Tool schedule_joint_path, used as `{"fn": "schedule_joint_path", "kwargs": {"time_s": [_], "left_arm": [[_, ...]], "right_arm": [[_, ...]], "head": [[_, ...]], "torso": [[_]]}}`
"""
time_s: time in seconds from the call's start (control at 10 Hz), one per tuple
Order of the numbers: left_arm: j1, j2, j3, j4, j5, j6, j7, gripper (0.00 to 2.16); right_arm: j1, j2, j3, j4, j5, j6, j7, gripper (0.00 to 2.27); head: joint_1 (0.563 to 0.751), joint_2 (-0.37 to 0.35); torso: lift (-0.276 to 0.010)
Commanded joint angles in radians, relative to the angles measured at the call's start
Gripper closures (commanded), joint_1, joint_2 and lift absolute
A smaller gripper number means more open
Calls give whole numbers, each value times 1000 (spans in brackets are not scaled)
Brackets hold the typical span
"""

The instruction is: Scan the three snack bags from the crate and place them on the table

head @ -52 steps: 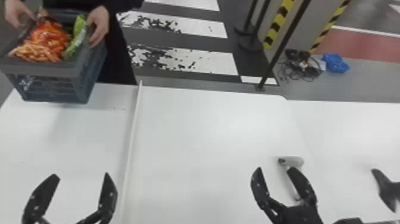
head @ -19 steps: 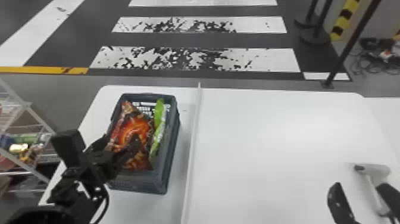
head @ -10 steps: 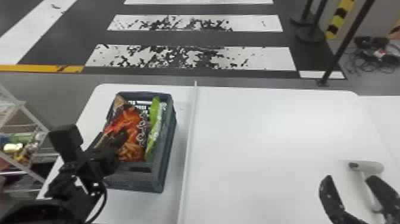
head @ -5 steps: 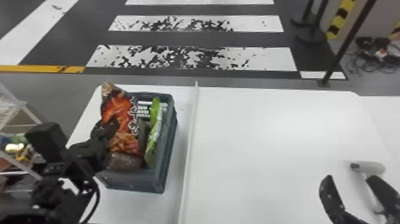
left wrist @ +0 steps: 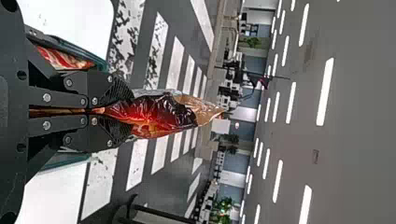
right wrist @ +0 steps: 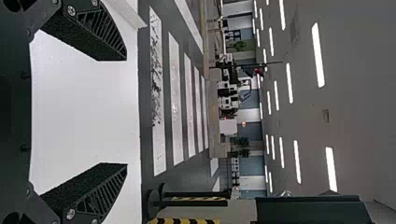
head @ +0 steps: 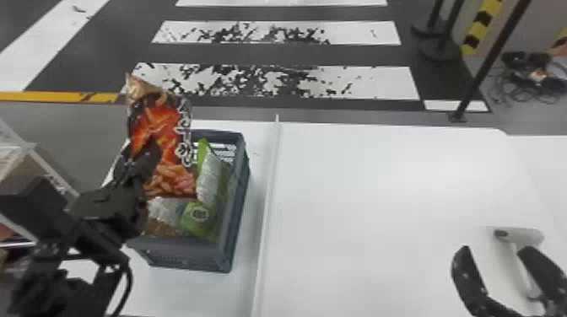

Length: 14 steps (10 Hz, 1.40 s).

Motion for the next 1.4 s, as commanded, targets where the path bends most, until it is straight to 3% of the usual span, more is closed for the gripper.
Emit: {"fn": "schedule_joint_path", "kwargs": {"time_s": [0.0, 0.3, 0.5, 0.6, 0.8, 0.9, 1.1, 1.2, 1.3], "left_arm": [[42, 0, -20, -76, 0, 2, -8, 1744], [53, 0, -109, -106, -5, 9, -31, 1744], [27, 2, -209, -57, -34, 12, -36, 1744], [9, 2, -252, -15, -30, 15, -66, 1744], [-34, -3, -301, 95, 61, 18, -177, 1744], [-51, -20, -309, 155, 102, 21, -238, 1744], [-119, -51, -310, 322, 201, 55, -428, 1744], [-174, -64, -324, 417, 220, 141, -525, 1744], [-228, -94, -339, 517, 239, 174, -600, 1744]], "right_arm": [[-1, 0, -2, 1, 0, -1, -1, 120], [-1, 3, -20, 3, -3, -4, -5, 120], [0, 3, -35, 1, -5, -16, -26, 120], [3, 3, -42, -1, -9, -19, -26, 120], [5, 3, -45, -10, -12, -19, -26, 120], [8, 5, -45, -17, -12, -19, -26, 120], [14, 6, -45, -43, -12, -16, -26, 120], [17, 8, -45, -53, -11, -10, -26, 120], [20, 9, -43, -62, -11, -10, -26, 120]], "head": [[695, 32], [695, -58], [695, -132], [695, -182], [695, -264], [695, -310], [695, -350], [695, -350], [695, -350]], "torso": [[-37], [-37], [-37], [-37], [-37], [-37], [-37], [-37], [-37]]}}
